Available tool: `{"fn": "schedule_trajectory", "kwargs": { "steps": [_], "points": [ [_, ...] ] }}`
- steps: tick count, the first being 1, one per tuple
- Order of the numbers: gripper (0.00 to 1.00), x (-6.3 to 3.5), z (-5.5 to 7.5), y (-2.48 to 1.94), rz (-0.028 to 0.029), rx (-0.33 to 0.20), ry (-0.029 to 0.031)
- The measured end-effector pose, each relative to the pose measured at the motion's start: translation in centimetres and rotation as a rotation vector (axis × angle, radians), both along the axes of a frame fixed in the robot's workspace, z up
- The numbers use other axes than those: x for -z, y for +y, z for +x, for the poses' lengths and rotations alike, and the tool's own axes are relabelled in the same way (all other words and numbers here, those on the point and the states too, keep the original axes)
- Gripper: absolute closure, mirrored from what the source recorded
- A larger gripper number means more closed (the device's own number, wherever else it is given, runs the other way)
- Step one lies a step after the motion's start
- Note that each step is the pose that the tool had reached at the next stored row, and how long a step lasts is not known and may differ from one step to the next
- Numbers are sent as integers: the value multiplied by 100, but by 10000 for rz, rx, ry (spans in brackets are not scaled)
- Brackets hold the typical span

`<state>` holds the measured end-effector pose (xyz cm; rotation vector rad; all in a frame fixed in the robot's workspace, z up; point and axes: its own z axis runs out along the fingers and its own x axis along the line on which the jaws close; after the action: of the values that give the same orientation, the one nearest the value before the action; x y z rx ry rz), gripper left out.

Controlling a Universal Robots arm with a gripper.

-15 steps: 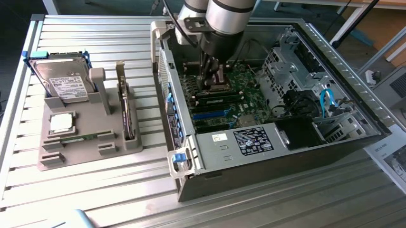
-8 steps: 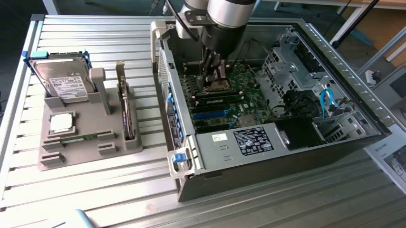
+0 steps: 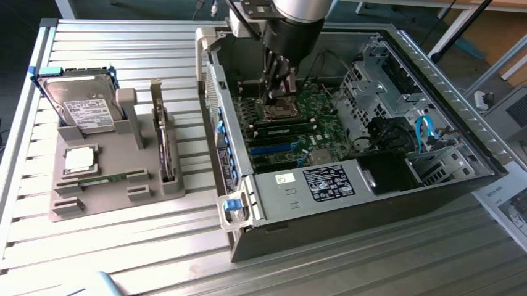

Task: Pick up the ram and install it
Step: 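Press down the ram until it locks into place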

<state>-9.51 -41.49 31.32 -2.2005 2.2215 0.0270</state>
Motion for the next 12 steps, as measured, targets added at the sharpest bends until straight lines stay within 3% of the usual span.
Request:
{"fn": "schedule_trajectory", "kwargs": {
  "steps": [6, 12],
  "points": [
    [90, -12, 11, 0, 0, -2, 0],
    [90, -12, 181, -3, 0, 1, 10]
  ]
}}
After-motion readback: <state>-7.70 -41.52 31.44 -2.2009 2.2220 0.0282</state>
